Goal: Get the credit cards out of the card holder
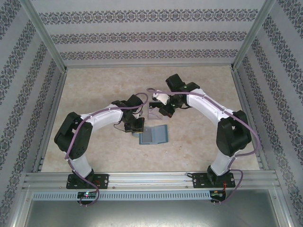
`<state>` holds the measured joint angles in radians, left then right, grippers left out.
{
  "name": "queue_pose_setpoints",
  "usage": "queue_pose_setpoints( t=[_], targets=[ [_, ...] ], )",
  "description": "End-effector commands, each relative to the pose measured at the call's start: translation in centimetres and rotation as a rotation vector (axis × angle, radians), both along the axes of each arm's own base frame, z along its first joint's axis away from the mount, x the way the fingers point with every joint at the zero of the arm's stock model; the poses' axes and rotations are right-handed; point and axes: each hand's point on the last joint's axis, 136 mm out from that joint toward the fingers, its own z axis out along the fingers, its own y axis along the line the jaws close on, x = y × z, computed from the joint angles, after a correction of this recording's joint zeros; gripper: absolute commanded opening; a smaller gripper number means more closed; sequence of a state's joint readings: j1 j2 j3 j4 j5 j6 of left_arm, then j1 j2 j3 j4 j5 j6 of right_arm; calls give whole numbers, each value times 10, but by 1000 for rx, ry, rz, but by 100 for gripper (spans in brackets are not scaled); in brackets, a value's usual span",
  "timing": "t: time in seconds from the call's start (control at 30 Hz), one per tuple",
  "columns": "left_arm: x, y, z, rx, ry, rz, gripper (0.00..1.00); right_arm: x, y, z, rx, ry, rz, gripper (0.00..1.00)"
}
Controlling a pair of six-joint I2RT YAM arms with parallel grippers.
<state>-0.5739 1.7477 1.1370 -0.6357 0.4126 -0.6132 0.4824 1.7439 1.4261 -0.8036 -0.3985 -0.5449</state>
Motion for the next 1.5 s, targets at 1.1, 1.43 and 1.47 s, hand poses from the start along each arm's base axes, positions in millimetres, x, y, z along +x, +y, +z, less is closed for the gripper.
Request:
queue_pose_setpoints(
  t=[1.1,1.43,1.47],
  targets=[
    [-2,36,5,75,-28,86,2,54,10,-24,-243,45,432,0],
    [-5,39,3,79,-21,95,2,50,20,-44,-238,93,459,1],
    [-5,38,3,78,-20,94,2,49,20,-47,-238,100,457,1]
  ],
)
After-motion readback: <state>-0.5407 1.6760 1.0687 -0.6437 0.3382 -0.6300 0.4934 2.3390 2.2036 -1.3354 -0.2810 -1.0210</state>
